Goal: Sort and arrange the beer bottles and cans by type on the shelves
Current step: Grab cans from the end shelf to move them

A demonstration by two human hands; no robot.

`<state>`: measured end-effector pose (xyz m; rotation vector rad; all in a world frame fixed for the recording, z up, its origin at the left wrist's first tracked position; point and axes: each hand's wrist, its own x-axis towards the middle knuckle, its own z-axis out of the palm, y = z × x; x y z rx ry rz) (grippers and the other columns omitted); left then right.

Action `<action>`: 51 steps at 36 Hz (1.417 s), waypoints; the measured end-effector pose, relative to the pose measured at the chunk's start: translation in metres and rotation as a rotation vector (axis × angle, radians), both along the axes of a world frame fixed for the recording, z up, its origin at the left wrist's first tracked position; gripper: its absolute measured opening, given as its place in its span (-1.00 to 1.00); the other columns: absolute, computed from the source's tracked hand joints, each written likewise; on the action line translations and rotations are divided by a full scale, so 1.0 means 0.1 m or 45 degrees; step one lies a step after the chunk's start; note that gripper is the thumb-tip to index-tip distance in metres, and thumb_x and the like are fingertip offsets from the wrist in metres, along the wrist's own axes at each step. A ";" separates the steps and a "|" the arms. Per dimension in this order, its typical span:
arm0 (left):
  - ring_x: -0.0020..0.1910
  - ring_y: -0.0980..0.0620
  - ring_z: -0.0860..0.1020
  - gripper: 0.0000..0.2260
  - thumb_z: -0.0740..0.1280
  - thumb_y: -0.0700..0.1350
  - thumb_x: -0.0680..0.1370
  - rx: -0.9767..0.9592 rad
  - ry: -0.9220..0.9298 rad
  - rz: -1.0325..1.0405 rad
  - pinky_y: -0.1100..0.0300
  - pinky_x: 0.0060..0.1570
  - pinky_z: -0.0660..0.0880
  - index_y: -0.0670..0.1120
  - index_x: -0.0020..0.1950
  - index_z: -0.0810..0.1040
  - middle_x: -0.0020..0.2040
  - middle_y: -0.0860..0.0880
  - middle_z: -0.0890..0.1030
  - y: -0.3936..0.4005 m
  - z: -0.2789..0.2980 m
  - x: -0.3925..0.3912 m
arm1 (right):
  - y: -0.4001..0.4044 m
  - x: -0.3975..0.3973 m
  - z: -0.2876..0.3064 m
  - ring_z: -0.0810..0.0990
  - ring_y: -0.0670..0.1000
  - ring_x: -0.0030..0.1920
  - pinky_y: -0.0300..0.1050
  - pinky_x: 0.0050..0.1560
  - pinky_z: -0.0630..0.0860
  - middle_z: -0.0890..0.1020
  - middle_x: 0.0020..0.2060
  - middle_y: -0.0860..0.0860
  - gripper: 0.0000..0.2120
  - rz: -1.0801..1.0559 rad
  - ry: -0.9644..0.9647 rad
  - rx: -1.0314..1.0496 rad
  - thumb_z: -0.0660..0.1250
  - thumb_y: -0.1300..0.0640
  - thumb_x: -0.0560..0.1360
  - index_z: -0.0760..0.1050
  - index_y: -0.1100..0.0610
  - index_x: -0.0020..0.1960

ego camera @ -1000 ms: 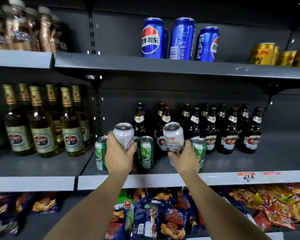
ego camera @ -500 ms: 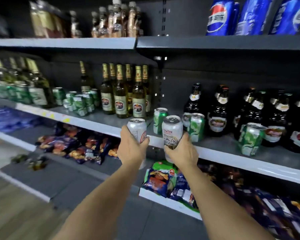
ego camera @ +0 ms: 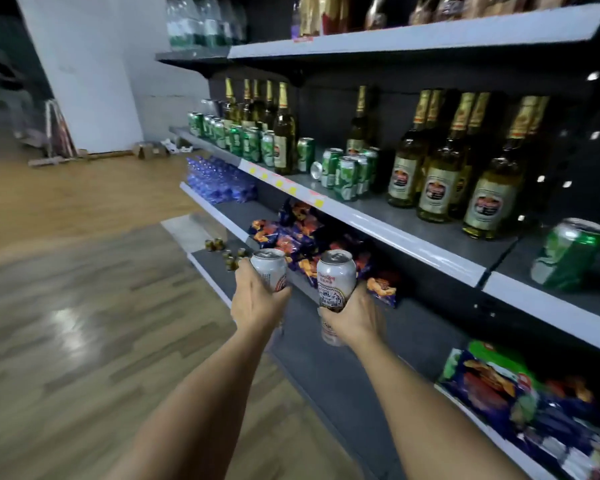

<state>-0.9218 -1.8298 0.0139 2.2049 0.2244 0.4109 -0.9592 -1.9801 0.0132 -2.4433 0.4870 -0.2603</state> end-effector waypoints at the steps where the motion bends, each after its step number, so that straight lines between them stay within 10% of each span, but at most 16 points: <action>1: 0.06 -0.19 0.52 -0.53 0.43 0.00 0.36 0.005 0.007 0.020 0.04 -0.15 0.41 -0.05 0.11 0.25 0.12 -0.06 0.45 0.17 -0.03 0.09 | 0.15 0.12 -0.02 0.58 0.19 0.13 0.04 0.01 0.53 0.58 0.12 0.12 -0.31 0.023 0.016 -0.012 0.51 -0.17 0.30 0.28 0.16 0.22; 18: 0.10 -0.19 0.51 -0.46 0.46 0.02 0.35 -0.007 0.063 0.230 0.00 -0.05 0.45 -0.07 0.18 0.27 0.15 -0.08 0.44 2.36 -0.43 1.68 | 2.30 2.06 -0.26 0.57 0.18 0.12 -0.05 -0.07 0.47 0.56 0.14 0.12 -0.34 0.252 0.150 -0.024 0.51 -0.15 0.33 0.28 0.14 0.22; 51: 0.03 -0.19 0.53 -0.51 0.46 0.05 0.36 0.039 0.022 0.314 0.08 -0.17 0.37 0.00 0.00 0.17 0.07 -0.05 0.45 4.13 -0.23 6.33 | 4.02 7.00 -0.20 0.56 0.20 0.14 -0.01 -0.03 0.45 0.56 0.15 0.12 -0.32 0.383 0.090 -0.017 0.52 -0.15 0.32 0.28 0.16 0.23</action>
